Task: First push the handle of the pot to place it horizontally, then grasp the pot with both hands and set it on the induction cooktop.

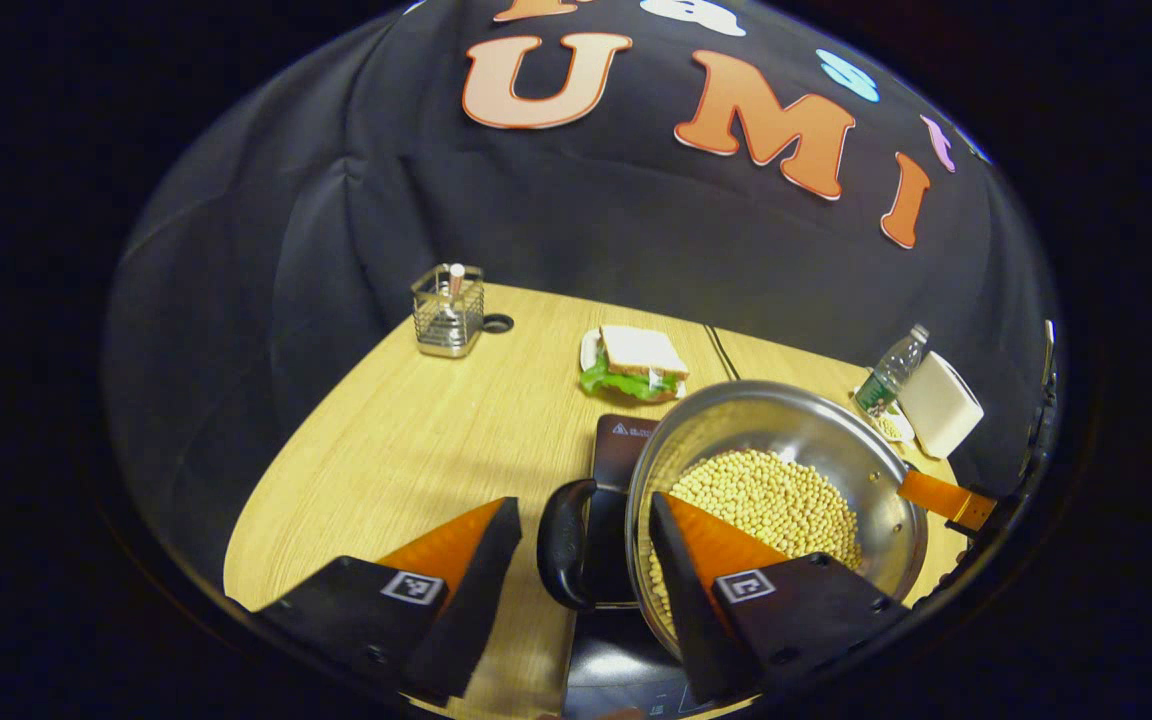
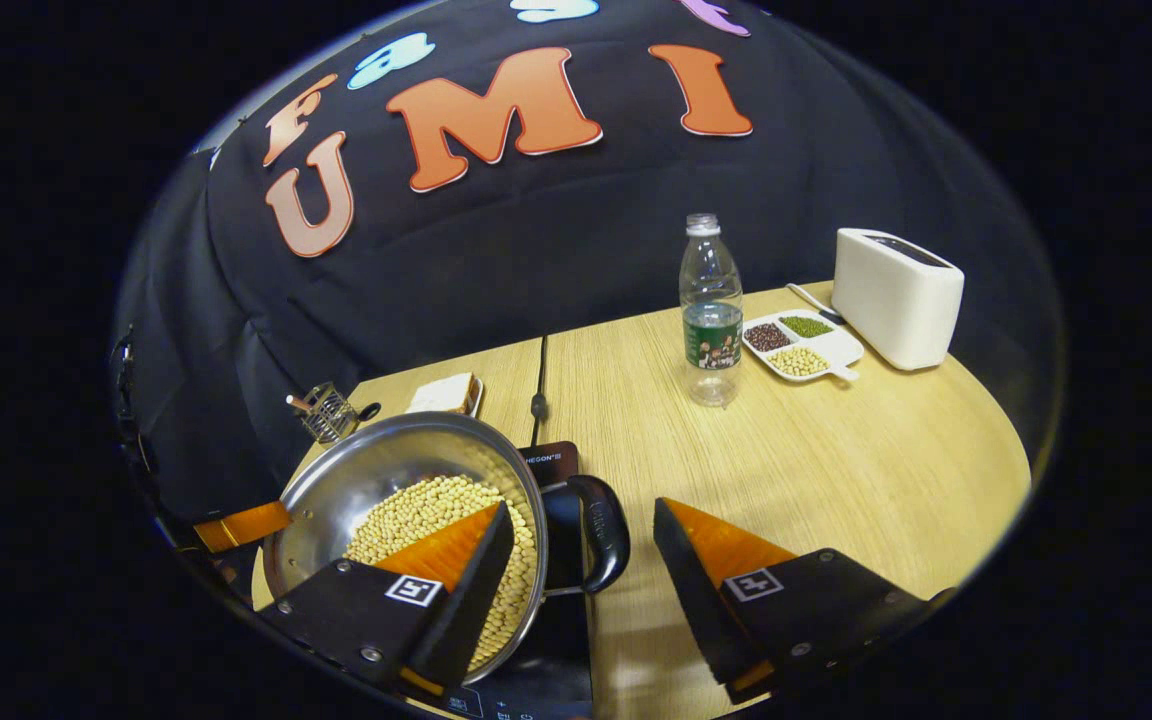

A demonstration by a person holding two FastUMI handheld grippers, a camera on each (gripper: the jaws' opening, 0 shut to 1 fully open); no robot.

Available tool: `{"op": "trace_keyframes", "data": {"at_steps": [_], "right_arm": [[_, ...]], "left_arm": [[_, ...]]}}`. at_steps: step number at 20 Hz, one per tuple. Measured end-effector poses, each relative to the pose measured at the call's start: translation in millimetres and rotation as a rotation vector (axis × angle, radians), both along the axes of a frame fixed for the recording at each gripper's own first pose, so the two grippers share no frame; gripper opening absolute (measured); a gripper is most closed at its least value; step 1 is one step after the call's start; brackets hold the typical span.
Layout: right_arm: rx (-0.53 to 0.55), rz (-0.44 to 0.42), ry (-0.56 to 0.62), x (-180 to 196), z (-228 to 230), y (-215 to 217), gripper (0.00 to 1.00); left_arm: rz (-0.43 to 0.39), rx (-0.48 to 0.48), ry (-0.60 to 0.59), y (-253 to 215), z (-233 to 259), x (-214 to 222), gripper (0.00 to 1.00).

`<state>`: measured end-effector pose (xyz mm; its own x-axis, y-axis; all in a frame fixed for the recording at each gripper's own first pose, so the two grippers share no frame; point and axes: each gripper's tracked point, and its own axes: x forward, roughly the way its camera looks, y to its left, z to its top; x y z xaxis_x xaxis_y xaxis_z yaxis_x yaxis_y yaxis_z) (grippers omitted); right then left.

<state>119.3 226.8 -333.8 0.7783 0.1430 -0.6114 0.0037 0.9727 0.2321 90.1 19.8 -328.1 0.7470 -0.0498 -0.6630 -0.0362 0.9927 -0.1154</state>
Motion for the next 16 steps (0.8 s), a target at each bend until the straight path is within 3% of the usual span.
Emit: {"op": "trace_keyframes", "data": {"at_steps": [1,3,5,10,16], "right_arm": [[0.008,-0.002,-0.022,-1.4,11.6,-3.9,0.9],[0.045,0.007,-0.079,-3.2,43.9,-8.3,0.95],[0.05,0.019,-0.151,-3.8,80.3,-17.5,0.95],[-0.064,0.025,-0.348,-7.3,171.3,-63.7,0.95],[-0.161,-0.024,-0.5,-29.9,253.7,-129.3,0.95]], "left_arm": [[0.001,0.009,-0.033,-1.1,13.4,0.4,0.98],[0.0,0.037,-0.113,-2.9,44.7,0.5,1.0],[-0.014,0.063,-0.203,-10.7,82.8,1.0,0.98],[-0.025,0.08,-0.433,-32.9,197.2,-6.0,0.98],[0.034,0.082,-0.645,-27.0,301.6,-31.6,0.99]]}}
